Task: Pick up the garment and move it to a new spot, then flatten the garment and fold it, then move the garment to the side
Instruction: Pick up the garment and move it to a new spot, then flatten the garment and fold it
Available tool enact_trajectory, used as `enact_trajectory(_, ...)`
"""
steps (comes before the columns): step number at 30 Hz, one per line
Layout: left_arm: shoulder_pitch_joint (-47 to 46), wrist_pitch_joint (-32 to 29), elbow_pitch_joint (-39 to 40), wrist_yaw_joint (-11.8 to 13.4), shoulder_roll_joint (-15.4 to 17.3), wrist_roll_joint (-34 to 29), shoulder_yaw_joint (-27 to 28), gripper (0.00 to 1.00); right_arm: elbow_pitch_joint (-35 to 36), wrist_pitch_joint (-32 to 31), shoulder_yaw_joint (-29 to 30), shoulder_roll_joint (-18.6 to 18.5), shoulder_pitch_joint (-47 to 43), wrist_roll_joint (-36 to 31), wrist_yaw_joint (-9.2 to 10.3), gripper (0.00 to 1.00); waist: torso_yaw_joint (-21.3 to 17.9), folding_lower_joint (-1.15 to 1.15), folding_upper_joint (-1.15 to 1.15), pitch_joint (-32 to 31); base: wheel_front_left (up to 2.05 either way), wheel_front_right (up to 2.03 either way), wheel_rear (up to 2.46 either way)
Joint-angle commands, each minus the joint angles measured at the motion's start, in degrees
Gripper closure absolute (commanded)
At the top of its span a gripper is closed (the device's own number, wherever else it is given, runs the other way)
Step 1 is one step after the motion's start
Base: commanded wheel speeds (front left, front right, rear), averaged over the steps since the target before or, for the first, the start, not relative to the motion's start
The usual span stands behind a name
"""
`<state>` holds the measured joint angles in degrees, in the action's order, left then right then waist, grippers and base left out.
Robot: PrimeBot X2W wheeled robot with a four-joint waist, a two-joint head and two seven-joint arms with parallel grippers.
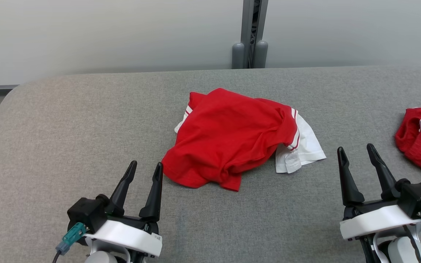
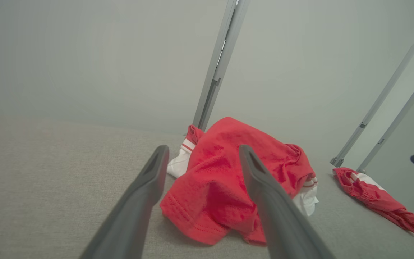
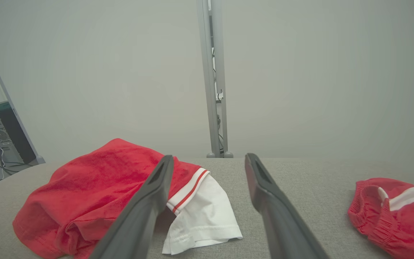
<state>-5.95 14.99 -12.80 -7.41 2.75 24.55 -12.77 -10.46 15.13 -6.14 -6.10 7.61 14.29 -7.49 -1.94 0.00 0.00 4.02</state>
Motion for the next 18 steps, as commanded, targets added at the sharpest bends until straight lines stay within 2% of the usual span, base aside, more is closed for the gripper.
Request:
enact_trajectory(1,0.1,0.2,0.2,-0.1,0.4,0.3,0.1,0.0,-0.3,0.0,0.0,-0.4,-0.3,0.3,-0.02,0.0,0.0,0.0,0.0,0.0,0.0,0.0,0.0)
enact_trajectory(9,-0.8,0.2,-0.1,-0.1,0.3,0.4,-1.0,0.0,-4.4,0.0,1.8,-0.1,0.7,2.0,-0.02,0.0,0.4,0.0,0.0,0.4,0.0,0.0,0.0)
enact_trajectory(18,-2.7,0.2,-1.5,-0.1,0.3,0.1,-3.6,0.0,-19.2,-2.7,-1.2,-3.5,9.0,6.8,-0.02,0.0,2.4,0.0,0.0,3.9,0.0,0.0,0.0)
